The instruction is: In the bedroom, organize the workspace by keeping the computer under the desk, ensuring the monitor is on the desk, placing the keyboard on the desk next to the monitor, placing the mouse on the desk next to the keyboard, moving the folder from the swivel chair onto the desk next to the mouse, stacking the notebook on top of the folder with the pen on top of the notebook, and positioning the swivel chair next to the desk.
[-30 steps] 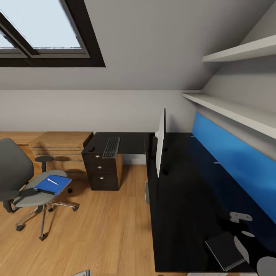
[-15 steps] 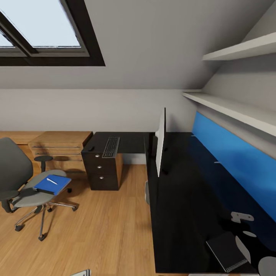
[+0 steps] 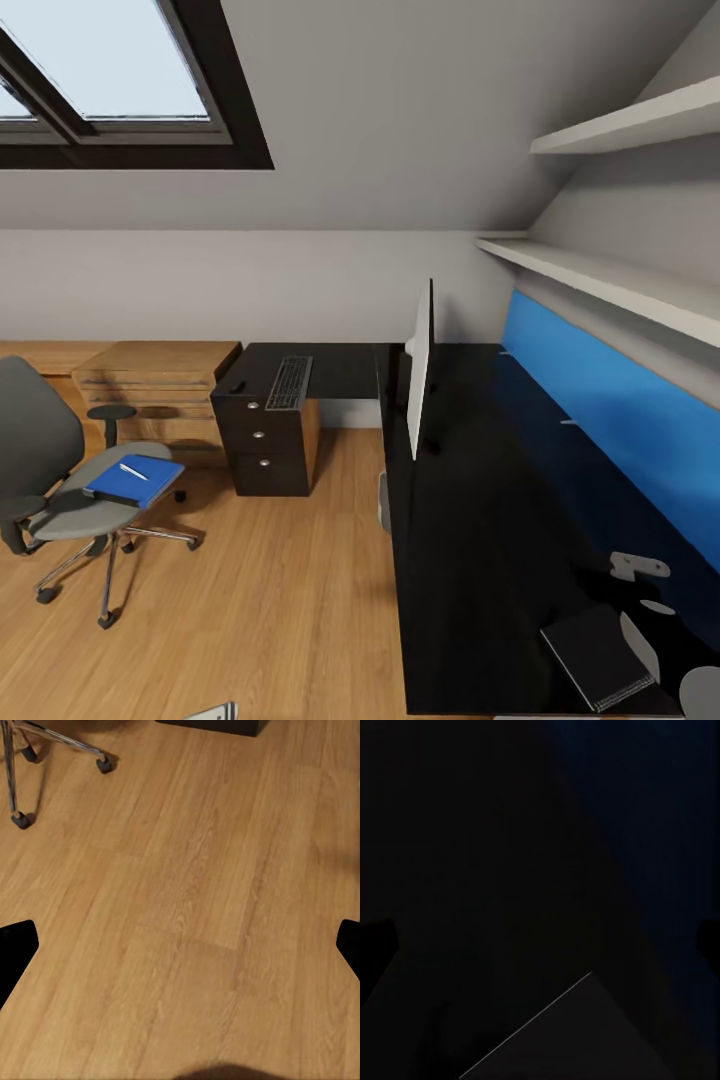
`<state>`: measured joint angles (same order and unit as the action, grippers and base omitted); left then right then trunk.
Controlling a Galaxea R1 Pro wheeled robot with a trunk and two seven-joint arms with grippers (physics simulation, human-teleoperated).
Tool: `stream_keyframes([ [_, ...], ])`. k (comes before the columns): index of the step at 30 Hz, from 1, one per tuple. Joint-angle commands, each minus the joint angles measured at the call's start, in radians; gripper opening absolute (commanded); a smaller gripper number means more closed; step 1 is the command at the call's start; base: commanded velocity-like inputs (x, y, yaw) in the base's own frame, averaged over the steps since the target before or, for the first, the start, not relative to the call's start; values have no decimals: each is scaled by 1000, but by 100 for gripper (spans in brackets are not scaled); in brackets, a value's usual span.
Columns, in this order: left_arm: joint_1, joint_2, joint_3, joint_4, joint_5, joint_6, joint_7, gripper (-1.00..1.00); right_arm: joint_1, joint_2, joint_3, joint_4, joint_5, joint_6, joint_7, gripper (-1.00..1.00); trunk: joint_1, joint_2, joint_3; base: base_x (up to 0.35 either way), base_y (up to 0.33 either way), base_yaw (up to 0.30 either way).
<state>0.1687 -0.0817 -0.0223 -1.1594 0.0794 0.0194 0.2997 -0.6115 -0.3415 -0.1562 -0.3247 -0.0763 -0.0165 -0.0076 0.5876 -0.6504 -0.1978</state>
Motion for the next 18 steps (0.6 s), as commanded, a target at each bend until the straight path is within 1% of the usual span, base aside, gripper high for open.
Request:
stream_keyframes([
  [1, 0, 0, -2, -2, 8, 2, 6, 100, -1, -1, -5, 0, -8, 0, -1, 100, 4, -9, -5, 0, 0, 0],
  [5, 0, 0, -2, -2, 8, 2, 6, 100, -3, -5, -33, 0, -8, 20, -1, 100, 20, -37, -17, 0, 0, 0],
  [8, 0, 0, -2, -2, 8, 2, 6, 100, -7, -8, -54, 0, -7, 54, -1, 100, 31, -58, -27, 0, 0, 0],
  [12, 0, 0, -2, -2, 8, 2, 6, 100, -12, -11, -64, 0, -7, 78, -3, 100, 46, -86, -39, 0, 0, 0],
  [18, 0, 0, -2, -2, 8, 2, 6, 100, -17, -13, -69, 1, -7, 101, -6, 100, 69, -128, -58, 0, 0, 0],
])
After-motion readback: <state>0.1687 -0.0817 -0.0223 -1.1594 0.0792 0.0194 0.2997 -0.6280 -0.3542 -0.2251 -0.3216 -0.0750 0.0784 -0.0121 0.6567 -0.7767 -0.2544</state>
